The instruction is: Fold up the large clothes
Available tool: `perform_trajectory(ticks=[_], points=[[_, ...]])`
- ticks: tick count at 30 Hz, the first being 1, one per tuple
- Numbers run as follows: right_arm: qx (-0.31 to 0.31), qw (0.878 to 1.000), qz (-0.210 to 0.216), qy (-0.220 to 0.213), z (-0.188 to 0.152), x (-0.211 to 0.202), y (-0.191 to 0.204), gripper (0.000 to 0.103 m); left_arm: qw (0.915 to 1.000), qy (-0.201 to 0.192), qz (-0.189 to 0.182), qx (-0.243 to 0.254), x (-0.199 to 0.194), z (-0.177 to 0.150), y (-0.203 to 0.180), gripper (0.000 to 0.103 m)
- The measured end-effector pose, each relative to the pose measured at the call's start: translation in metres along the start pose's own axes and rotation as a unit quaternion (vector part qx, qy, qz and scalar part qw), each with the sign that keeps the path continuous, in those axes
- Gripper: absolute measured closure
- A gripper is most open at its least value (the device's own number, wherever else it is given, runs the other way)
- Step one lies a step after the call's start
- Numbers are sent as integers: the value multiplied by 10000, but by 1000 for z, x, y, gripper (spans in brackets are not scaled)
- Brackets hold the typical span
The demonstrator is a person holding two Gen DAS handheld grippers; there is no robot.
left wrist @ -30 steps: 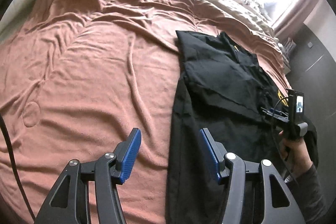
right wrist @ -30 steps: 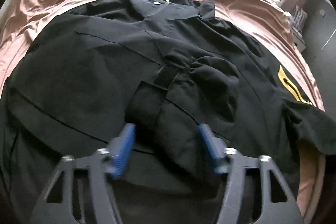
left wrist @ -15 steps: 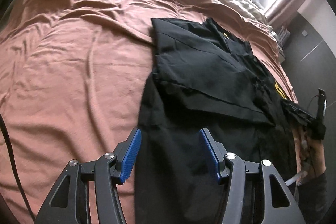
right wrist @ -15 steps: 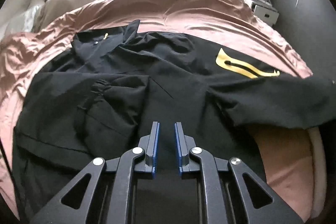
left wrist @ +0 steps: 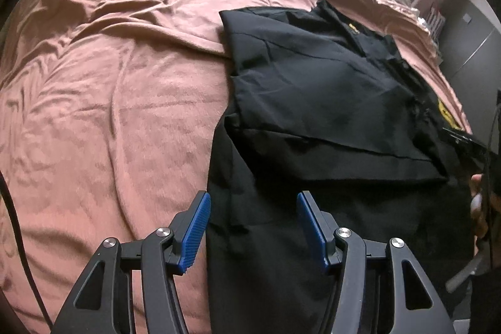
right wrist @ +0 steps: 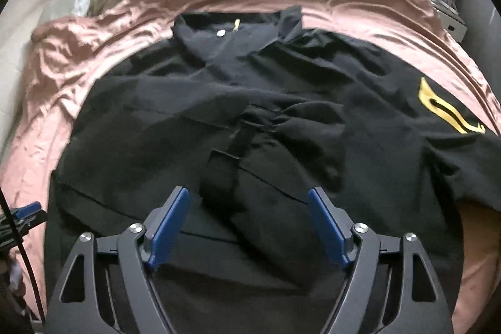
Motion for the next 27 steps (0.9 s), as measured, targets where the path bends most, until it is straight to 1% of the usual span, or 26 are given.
perform_trajectory(ticks=[4, 7, 8, 9, 11, 12, 13, 15, 21, 23, 24, 27], points=[[-134, 9994, -258, 180, 2, 32, 22, 26, 10000, 61, 44, 57, 14, 0, 3, 44], [-544, 9951, -749, 347, 0, 56, 40, 26, 9999, 113, 97, 66, 22, -2, 7, 44], [-647, 9937, -848, 338, -1, 61, 41, 26, 9998, 130, 115, 56, 24, -2, 9, 44], [-667, 9934, -888, 293, -1, 63, 43, 38, 9998, 147, 132, 36, 26, -3, 10, 44], [-664, 9924, -1004, 238, 2, 64, 40, 57, 9997, 165, 164, -2, 28, -4, 13, 44], [-620, 9936, -915, 229, 4, 61, 38, 66, 9997, 164, 181, -13, 29, -4, 14, 44], [-603, 9944, -840, 214, 7, 57, 35, 68, 9997, 161, 189, -17, 30, -4, 15, 44], [-662, 9938, -885, 114, 10, 47, 29, 71, 9996, 163, 220, -24, 31, -3, 15, 44], [-360, 9949, -920, -214, 11, -7, -12, 71, 9994, 171, 303, -74, 33, 1, 14, 44], [-191, 9951, -914, -327, 9, -25, -32, 71, 9993, 160, 316, -94, 32, 1, 12, 44], [-96, 9943, -992, -373, 7, -35, -43, 71, 9993, 159, 317, -99, 32, 2, 11, 44], [332, 9935, -1008, -409, -1, -57, -81, 69, 9993, 147, 325, -80, 29, 1, 7, 44]])
Point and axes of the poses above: each gripper's, at about its wrist camera, not at the fingertips, and x roughly the way its jaws point, y to its left, z to its top, the point moved 2 cm from there along x, roughly the way its jaws point, and after that the axes turned 11 degrees about -y, right-handed, at the moved point
